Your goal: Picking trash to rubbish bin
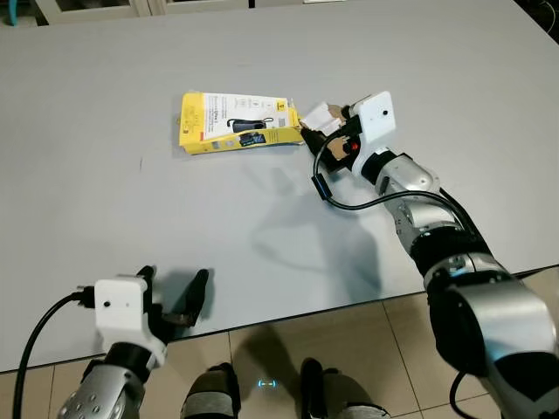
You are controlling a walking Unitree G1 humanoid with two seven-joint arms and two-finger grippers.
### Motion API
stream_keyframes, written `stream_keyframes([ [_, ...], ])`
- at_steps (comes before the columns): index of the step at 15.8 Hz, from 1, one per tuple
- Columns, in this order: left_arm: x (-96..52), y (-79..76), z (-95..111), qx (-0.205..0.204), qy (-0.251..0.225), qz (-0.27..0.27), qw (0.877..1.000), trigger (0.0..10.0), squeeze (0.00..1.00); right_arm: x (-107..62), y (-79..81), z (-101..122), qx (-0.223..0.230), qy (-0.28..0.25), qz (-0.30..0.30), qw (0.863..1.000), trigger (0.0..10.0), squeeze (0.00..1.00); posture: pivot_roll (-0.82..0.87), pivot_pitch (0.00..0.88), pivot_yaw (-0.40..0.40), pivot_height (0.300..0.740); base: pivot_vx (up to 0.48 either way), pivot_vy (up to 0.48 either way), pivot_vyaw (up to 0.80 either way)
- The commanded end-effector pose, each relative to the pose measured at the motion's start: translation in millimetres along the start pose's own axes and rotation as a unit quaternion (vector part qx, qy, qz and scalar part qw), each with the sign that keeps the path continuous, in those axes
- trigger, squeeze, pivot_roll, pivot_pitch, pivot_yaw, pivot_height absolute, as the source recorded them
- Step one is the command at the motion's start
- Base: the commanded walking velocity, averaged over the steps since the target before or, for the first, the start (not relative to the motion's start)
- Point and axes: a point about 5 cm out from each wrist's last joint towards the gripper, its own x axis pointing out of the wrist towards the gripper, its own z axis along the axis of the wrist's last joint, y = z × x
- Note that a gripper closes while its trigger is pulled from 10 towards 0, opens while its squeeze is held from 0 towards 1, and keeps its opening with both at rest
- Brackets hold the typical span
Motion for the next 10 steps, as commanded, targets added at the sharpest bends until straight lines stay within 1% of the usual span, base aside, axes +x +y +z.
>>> stream_keyframes([
  [1, -6.9, -0.5, 0.3, 0.0, 0.009, -0.006, 1.0, 10.0, 0.0, -0.1, -3.5, -1.5, -0.006, 0.011, -0.016, 1.0, 10.0, 1.0, 0.21, 0.29, 0.002, 0.74, 0.0, 0.0, 0.0],
  [3, -15.1, 1.4, -0.4, 0.003, 0.018, -0.003, 1.0, 10.0, 0.0, 0.7, -2.5, -3.3, -0.017, 0.02, -0.02, 0.999, 10.0, 1.0, 0.23, 0.31, 0.014, 0.74, 0.0, 0.0, 0.0],
  [5, -19.7, 1.9, -0.4, 0.005, 0.023, -0.003, 1.0, 10.0, 0.0, 0.8, -1.0, -5.5, -0.022, 0.027, -0.019, 0.999, 10.0, 1.0, 0.23, 0.318, 0.019, 0.74, 0.0, 0.0, 0.0],
  [9, -22.1, 2.6, 0.3, 0.007, 0.029, -0.004, 1.0, 10.0, 0.0, -1.3, -1.7, -13.7, -0.037, 0.055, -0.024, 0.997, 10.0, 1.0, 0.24, 0.322, 0.025, 0.74, 0.0, 0.0, 0.0],
  [10, -21.9, 2.1, 0.1, 0.007, 0.03, -0.005, 1.0, 10.0, 0.0, -1.8, -1.6, -15.5, -0.044, 0.062, -0.025, 0.997, 10.0, 0.81, 0.24, 0.32, 0.025, 0.74, 0.0, 0.0, 0.0],
])
